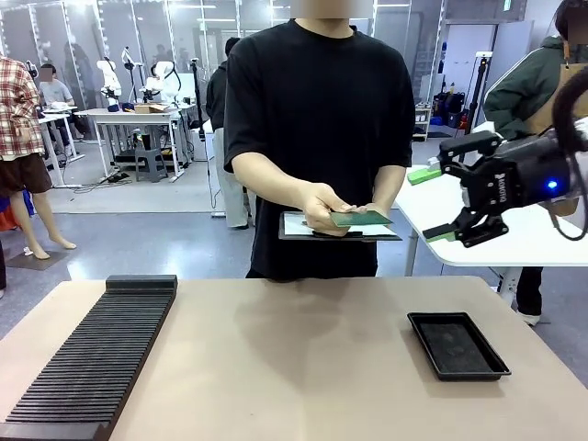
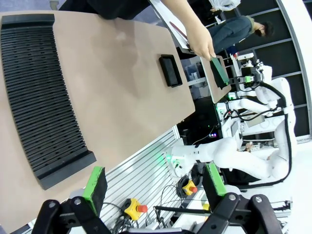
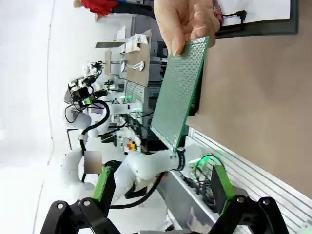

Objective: Inspect the PCB.
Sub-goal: Pick up the Blank PCB that the human is holding.

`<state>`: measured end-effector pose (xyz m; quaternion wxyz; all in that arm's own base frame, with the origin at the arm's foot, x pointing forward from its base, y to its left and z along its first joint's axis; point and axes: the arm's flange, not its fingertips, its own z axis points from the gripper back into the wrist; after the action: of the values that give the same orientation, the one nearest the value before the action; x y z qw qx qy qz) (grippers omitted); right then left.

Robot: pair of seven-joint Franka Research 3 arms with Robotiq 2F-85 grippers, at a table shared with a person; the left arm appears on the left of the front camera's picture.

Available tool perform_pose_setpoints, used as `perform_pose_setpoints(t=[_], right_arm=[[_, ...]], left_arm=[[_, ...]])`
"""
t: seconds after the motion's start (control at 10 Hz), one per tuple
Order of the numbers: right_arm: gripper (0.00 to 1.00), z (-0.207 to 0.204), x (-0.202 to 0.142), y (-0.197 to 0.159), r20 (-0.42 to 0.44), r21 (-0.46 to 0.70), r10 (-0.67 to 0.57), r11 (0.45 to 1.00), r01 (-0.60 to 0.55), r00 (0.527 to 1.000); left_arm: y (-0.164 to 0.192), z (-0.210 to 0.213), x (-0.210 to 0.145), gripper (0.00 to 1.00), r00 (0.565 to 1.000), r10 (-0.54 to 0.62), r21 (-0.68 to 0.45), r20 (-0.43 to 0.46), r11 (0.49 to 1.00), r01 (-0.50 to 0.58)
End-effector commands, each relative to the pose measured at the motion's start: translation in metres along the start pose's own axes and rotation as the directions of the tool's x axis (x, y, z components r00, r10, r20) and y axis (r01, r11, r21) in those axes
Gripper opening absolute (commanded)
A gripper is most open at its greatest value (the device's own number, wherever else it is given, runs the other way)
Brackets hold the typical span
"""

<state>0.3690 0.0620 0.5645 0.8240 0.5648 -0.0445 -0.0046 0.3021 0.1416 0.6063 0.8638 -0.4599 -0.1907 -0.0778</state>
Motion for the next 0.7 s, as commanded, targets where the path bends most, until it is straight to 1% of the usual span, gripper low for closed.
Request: perform_pose_setpoints(t=[0.0, 0.1, 0.3, 0.4, 0.6], right_arm=[[1.00, -0.021, 0.010, -0.008, -0.010, 0.047, -0.102, 0.994, 0.103, 0.995], [1.00, -0.032, 0.013, -0.016, -0.013, 0.090, -0.129, 0.988, 0.130, 0.992], [1.00, -0.056, 0.018, -0.031, -0.067, 0.182, -0.178, 0.965, 0.187, 0.982], [1.00, -0.066, 0.022, -0.036, -0.092, 0.228, -0.189, 0.952, 0.205, 0.978], [1.00, -0.083, 0.027, -0.039, -0.132, 0.277, -0.181, 0.937, 0.211, 0.975]], left_arm=[[-0.002, 0.001, 0.002, 1.00, 1.000, 0.002, 0.014, -0.001, 1.000, -0.002], [-0.002, 0.001, 0.002, 1.00, 1.000, 0.002, 0.014, -0.001, 1.000, -0.002], [-0.002, 0.001, 0.002, 1.00, 1.000, 0.002, 0.014, -0.001, 1.000, -0.002], [-0.002, 0.001, 0.002, 1.00, 1.000, 0.002, 0.014, -0.001, 1.000, -0.002], [-0.002, 0.001, 0.002, 1.00, 1.000, 0.002, 0.014, -0.001, 1.000, -0.002]])
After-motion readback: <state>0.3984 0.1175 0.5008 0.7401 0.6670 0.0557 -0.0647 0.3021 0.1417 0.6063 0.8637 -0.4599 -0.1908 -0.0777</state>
